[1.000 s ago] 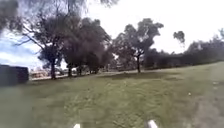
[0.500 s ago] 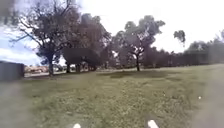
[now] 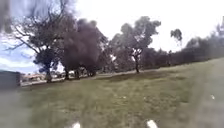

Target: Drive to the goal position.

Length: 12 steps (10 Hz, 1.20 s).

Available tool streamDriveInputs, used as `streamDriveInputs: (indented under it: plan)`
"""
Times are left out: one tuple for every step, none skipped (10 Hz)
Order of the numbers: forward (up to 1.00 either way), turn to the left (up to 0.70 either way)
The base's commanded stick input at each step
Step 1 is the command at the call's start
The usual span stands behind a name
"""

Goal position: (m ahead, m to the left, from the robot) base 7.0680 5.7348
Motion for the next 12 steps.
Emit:
streamDriveInputs:
  plan:
    - [0.70,0.00]
    - [0.70,0.00]
    - [0.70,0.00]
    - [0.70,0.00]
    - [0.70,0.00]
    - [0.70,0.00]
    - [0.70,0.00]
    - [0.70,0.00]
    - [0.70,0.00]
    - [0.70,0.00]
    - [0.70,0.00]
    - [0.70,0.00]
